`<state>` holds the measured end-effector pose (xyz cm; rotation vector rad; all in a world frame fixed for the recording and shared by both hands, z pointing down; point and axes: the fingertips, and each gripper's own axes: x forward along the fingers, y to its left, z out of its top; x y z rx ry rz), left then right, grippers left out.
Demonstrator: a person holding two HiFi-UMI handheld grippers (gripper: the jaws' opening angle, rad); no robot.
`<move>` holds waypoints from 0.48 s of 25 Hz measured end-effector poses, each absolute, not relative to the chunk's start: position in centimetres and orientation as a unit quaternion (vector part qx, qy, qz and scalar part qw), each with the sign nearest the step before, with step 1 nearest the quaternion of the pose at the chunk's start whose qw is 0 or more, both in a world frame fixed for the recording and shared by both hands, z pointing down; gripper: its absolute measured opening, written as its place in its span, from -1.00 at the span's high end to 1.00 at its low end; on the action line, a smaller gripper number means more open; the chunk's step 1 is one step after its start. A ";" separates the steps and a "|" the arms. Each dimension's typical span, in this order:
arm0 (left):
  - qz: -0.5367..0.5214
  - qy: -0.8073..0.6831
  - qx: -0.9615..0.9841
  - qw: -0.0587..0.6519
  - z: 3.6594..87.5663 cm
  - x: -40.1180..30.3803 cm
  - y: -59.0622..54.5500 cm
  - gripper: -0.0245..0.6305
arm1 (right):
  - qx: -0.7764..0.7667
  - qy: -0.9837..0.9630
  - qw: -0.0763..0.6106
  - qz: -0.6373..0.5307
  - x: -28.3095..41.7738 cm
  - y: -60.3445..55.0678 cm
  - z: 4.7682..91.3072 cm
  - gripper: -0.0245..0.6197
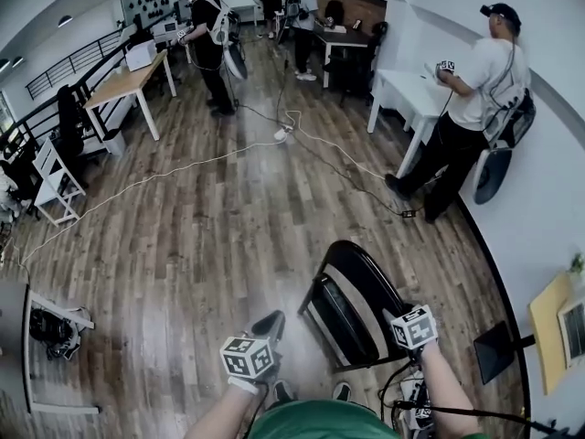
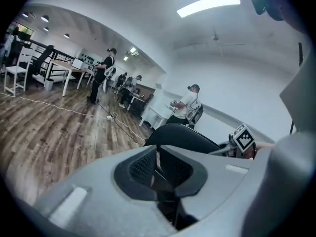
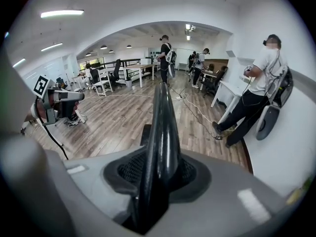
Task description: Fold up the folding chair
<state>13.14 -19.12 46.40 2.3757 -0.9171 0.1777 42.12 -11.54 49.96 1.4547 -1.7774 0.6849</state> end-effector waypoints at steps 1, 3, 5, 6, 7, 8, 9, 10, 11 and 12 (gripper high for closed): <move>0.062 -0.350 0.888 0.291 46.1 13.4 -18.7 0.84 | 0.564 -0.691 0.364 0.267 42.2 -11.4 50.0 0.53; 0.056 -0.358 0.886 0.290 45.6 14.1 -17.8 0.84 | 0.564 -0.691 0.363 0.268 42.6 -11.2 49.9 0.53; 0.056 -0.369 0.883 0.284 45.3 14.5 -17.1 0.84 | 0.565 -0.691 0.363 0.269 43.0 -11.3 50.0 0.53; 0.057 -0.375 0.881 0.281 45.2 14.6 -16.7 0.84 | 0.564 -0.690 0.363 0.271 43.4 -11.2 50.1 0.53; 0.056 -0.381 0.880 0.278 45.1 14.6 -16.3 0.84 | 0.564 -0.689 0.364 0.272 43.7 -11.2 50.2 0.53; 0.055 -0.386 0.879 0.276 45.0 14.6 -16.0 0.84 | 0.564 -0.689 0.363 0.273 44.1 -11.2 50.3 0.53; 0.054 -0.392 0.877 0.273 44.9 14.5 -15.8 0.84 | 0.563 -0.690 0.362 0.275 44.3 -11.2 50.4 0.53; 0.052 -0.398 0.875 0.270 44.7 14.2 -15.8 0.84 | 0.563 -0.690 0.362 0.276 44.6 -11.2 50.4 0.53; 0.051 -0.406 0.873 0.266 44.4 13.9 -15.8 0.84 | 0.562 -0.690 0.362 0.277 44.8 -11.3 50.4 0.53; 0.049 -0.413 0.871 0.263 44.2 13.6 -15.9 0.84 | 0.562 -0.689 0.364 0.277 45.0 -11.4 50.4 0.53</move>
